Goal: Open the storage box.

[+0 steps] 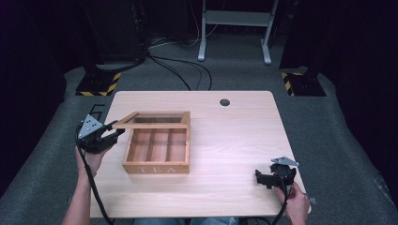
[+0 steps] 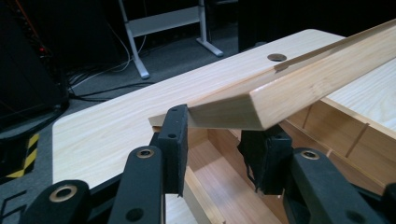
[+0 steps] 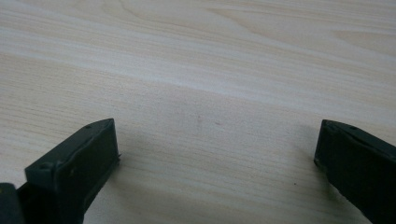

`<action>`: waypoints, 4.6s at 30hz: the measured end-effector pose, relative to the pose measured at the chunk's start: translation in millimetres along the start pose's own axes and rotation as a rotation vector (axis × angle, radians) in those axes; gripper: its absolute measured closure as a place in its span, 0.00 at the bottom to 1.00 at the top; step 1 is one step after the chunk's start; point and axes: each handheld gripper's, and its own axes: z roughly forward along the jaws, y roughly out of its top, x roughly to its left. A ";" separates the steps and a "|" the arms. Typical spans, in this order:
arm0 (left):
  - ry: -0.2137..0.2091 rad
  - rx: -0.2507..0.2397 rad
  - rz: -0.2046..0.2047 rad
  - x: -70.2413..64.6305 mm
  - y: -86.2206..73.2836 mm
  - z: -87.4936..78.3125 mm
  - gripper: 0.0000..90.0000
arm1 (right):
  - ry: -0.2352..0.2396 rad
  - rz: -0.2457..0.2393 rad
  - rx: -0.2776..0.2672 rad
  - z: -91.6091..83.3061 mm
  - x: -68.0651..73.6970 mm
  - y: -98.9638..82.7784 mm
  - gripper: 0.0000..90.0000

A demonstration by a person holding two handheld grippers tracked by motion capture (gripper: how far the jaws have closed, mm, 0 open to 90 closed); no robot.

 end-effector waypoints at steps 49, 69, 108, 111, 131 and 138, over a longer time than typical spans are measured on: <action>-0.046 0.053 -0.025 28.3 50.1 18.6 0.70 | 0.001 -0.004 -0.002 0.1 -0.3 0.0 0.00; -0.054 0.061 -0.029 32.8 56.2 21.9 0.70 | 0.001 -0.003 -0.002 0.1 -0.2 0.0 0.00; -0.055 0.051 -0.035 32.6 54.5 21.8 0.69 | 0.000 0.001 0.000 0.0 0.0 0.0 0.00; -0.056 0.050 -0.035 32.7 54.5 21.8 0.69 | 0.001 -0.003 -0.002 0.1 -0.2 0.0 0.00; -0.059 0.050 -0.035 33.1 54.3 21.9 0.69 | 0.001 -0.003 -0.002 0.1 -0.2 0.0 0.00; -0.060 0.050 -0.034 33.3 54.3 21.8 0.69 | 0.001 -0.003 -0.002 0.1 -0.2 0.0 0.00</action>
